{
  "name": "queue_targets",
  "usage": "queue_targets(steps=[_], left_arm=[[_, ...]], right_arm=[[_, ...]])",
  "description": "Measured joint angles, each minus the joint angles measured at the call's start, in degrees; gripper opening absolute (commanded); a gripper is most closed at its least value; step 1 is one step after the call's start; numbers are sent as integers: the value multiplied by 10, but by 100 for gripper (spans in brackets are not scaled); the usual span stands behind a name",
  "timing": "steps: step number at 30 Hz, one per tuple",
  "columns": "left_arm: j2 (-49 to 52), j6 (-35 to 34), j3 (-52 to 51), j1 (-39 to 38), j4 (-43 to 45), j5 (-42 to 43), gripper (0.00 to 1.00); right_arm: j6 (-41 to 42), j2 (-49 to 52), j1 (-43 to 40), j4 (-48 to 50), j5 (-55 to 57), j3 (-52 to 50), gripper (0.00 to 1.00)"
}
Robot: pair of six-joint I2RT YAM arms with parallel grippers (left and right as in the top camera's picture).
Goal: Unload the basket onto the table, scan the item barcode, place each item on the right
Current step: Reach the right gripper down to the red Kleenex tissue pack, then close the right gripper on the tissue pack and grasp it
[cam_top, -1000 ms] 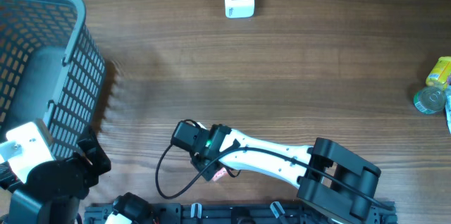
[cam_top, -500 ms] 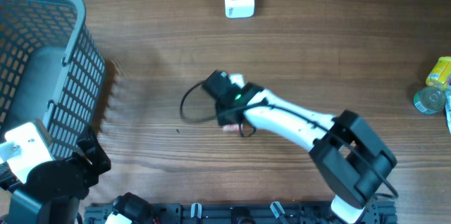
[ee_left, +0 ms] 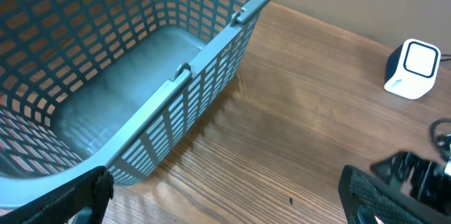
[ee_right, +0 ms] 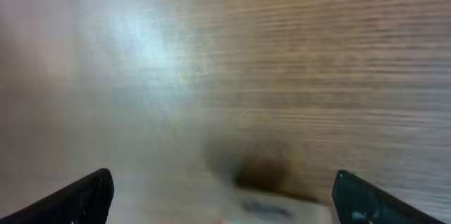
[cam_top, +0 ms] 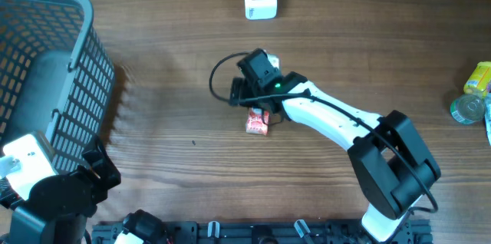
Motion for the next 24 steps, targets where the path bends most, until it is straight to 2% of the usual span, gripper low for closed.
queue_targets(steps=[3, 6, 8, 11, 13, 17, 24], left_arm=[[0, 0, 0, 0, 0, 2, 100], [0, -2, 0, 0, 0, 4, 100], [0, -7, 0, 0, -1, 6, 100], [0, -10, 0, 0, -1, 6, 100], [0, -12, 0, 0, -1, 6, 100], [0, -12, 0, 0, -1, 6, 100], [0, -12, 0, 0, -6, 6, 100]], right_arm=[[-127, -5, 0, -66, -7, 11, 100], [-320, -15, -2, -137, -37, 24, 100], [-425, -16, -2, -152, -68, 26, 100], [-536, -16, -2, -151, -127, 27, 100], [-589, -16, -2, -148, -152, 27, 100], [-641, -16, -2, -125, -157, 28, 100], [-675, 26, -2, -117, -152, 33, 99]])
